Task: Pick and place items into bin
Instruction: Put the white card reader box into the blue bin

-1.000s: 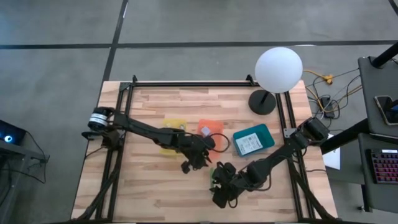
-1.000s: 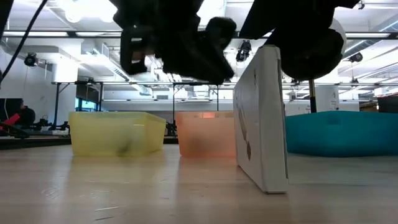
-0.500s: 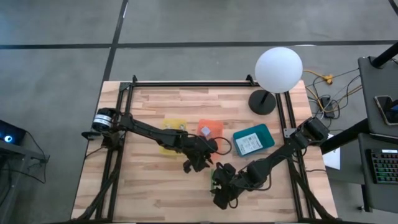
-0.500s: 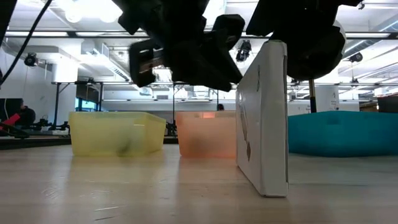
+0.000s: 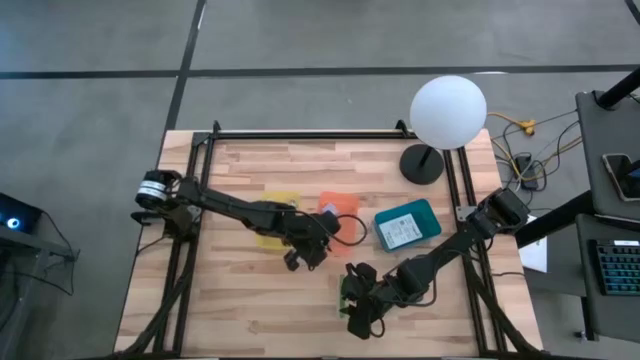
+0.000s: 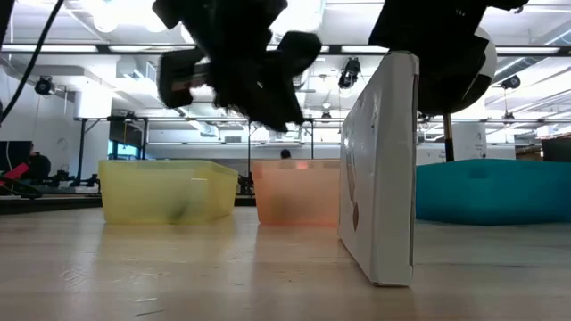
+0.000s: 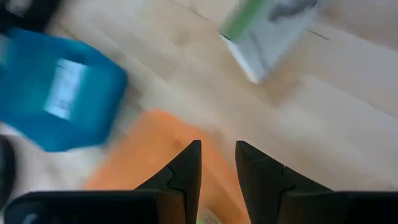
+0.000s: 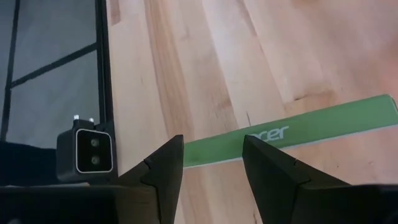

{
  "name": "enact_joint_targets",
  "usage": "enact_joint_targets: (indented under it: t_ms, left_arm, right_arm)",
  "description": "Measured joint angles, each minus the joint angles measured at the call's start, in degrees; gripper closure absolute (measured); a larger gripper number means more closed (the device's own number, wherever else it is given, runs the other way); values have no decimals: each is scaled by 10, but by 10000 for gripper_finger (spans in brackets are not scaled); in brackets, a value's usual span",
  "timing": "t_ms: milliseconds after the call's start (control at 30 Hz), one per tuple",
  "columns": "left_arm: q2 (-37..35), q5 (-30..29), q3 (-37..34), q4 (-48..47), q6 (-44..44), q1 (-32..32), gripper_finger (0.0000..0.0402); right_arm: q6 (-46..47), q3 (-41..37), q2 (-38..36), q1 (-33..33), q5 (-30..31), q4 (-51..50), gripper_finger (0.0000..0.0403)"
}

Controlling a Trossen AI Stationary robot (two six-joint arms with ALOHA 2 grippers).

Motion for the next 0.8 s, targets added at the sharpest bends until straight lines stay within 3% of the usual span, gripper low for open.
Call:
enact_joint_targets:
  t_ms: [200,333,400,567,800]
  left_arm:
    - [-2,56,2,22,-13,1,318]
    - [2,55,2,43,0,4,318]
    - [2,23,4,45,1,5,318]
    - [-4,-119,5,84,-55,-5,318]
    - [-6,-132,5,88,-142,-18,318]
  right_arm:
    - [-2,0,0,0,0,2,248]
    - [-2,0,0,0,0,8,248]
    - [-2,0,0,0,0,8,248]
    - [-14,0,0,0,0,8,248]
    - [-21,0,0,0,0,9,248]
